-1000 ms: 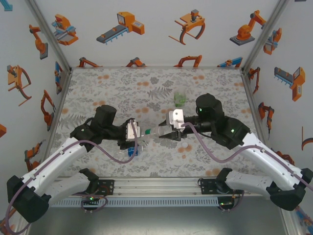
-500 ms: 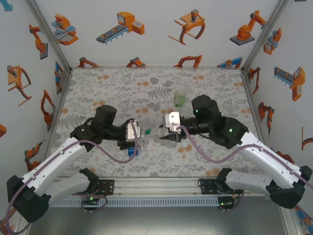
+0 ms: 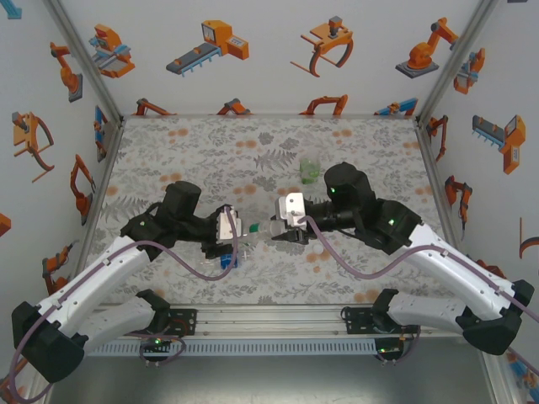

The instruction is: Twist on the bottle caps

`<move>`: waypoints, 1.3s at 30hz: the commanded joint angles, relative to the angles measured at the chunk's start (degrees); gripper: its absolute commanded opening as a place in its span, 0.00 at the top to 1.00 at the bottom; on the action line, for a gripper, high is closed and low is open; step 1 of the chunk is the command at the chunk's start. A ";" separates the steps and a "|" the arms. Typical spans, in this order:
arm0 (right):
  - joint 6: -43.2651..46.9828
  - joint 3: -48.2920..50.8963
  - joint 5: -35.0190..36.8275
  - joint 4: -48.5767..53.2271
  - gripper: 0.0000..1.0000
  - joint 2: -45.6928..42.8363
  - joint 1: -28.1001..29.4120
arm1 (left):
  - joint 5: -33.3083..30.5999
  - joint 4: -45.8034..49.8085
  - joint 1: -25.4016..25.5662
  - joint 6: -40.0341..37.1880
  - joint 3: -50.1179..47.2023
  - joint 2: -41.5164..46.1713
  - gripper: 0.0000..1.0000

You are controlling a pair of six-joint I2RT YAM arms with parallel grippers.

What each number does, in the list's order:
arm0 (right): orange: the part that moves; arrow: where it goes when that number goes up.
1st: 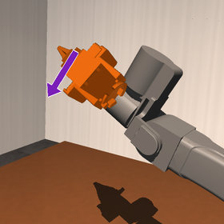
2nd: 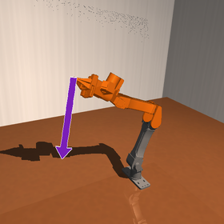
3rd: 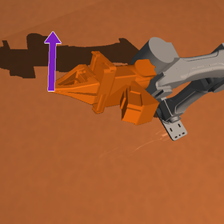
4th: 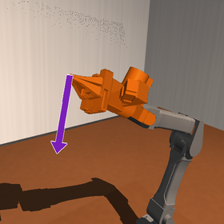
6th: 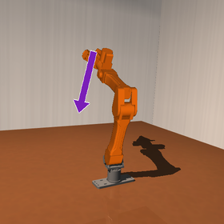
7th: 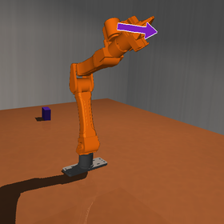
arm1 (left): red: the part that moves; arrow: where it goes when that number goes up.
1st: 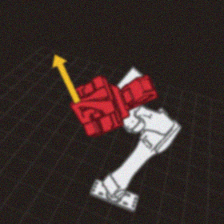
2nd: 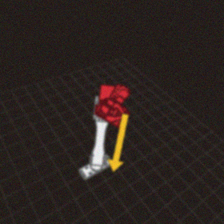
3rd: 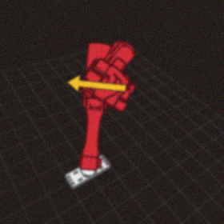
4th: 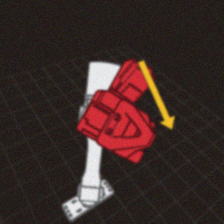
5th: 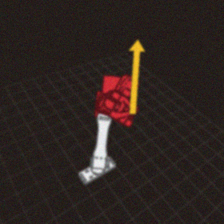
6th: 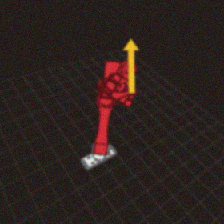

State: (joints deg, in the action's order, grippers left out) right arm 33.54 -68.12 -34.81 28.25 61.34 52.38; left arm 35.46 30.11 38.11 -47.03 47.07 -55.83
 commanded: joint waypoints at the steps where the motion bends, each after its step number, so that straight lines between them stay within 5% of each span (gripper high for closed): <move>1: 0.55 -0.63 0.67 -0.54 0.99 0.01 0.71 | 2.11 -0.49 0.08 0.47 1.97 0.67 1.00; 11: -21.00 0.79 5.53 -5.49 1.00 1.52 0.71 | 2.23 -0.49 0.03 0.57 2.06 0.89 1.00; 21: -77.24 8.63 30.22 -9.57 1.00 -1.48 0.66 | 1.80 -1.39 0.04 1.62 2.06 1.05 1.00; 27: -111.12 14.78 30.95 -11.41 1.00 -1.96 0.71 | 1.79 -1.90 0.03 2.45 1.97 0.67 1.00; 35: -109.48 13.12 30.64 -9.24 0.80 -1.50 0.79 | 2.37 -1.92 0.12 2.73 2.06 0.29 1.00; 39: -99.60 9.04 35.56 -4.35 0.47 -3.61 0.69 | 2.91 -1.85 0.12 2.69 1.97 0.20 1.00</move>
State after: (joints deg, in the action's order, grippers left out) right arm -72.20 -56.12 -4.25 18.85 58.59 52.82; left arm 30.44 33.19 37.39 -43.99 47.07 -56.12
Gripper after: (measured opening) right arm 0.489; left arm 0.598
